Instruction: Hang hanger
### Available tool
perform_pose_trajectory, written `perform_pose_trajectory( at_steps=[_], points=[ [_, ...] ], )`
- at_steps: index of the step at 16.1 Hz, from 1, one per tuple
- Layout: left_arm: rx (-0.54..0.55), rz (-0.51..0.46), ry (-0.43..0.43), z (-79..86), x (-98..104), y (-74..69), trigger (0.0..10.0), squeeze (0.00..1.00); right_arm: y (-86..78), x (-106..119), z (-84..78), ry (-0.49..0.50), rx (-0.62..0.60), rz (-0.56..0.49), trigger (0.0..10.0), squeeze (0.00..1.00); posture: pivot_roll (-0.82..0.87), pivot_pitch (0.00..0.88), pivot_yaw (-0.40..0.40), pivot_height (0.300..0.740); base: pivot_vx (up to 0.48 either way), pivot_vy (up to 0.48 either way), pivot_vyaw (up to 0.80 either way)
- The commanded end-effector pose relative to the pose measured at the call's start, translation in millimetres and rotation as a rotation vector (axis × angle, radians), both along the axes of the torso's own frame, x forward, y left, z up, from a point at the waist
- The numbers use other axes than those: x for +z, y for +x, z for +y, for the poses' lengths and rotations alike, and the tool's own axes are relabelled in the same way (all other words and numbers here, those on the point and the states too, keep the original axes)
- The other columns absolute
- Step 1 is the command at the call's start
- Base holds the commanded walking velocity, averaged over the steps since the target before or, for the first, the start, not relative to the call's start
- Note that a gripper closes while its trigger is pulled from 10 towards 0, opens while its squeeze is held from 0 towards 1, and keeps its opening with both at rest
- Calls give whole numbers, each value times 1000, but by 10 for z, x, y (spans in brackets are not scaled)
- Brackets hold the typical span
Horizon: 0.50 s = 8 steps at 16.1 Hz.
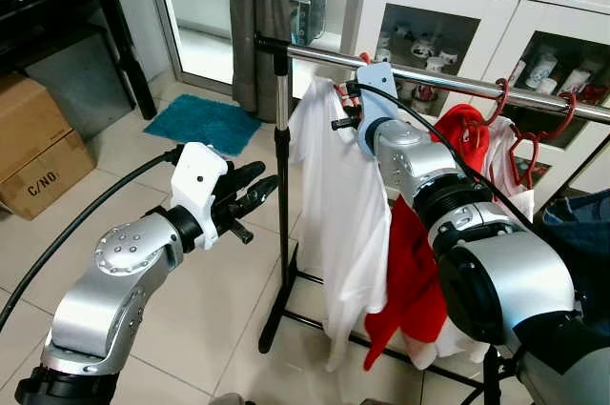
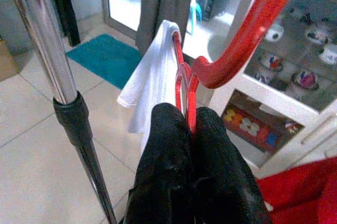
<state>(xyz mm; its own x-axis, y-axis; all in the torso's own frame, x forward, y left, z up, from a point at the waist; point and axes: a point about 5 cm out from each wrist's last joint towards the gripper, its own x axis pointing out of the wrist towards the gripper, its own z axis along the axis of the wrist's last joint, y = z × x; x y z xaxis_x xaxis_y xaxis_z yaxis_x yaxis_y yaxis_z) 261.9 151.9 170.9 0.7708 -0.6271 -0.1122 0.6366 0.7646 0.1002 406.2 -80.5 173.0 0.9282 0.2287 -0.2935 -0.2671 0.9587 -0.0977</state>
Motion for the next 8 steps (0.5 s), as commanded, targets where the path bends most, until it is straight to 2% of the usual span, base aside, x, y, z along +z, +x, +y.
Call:
perform_pose_trajectory(
  at_steps=[1,6,8],
  points=[
    [-7,-10,-4,-23,18,12,10000,0,-10,31,43,-12,67,-56,10000,1000,61,0,-5,740,0,0,0],
    [14,-67,-39,-30,99,55,10000,0,-99,246,-21,34,163,-175,10000,1000,57,0,-1,740,0,0,0],
    [44,-79,-89,-25,132,76,10000,0,-261,298,-106,62,205,-218,10000,1000,54,0,2,740,0,0,0]
  ],
)
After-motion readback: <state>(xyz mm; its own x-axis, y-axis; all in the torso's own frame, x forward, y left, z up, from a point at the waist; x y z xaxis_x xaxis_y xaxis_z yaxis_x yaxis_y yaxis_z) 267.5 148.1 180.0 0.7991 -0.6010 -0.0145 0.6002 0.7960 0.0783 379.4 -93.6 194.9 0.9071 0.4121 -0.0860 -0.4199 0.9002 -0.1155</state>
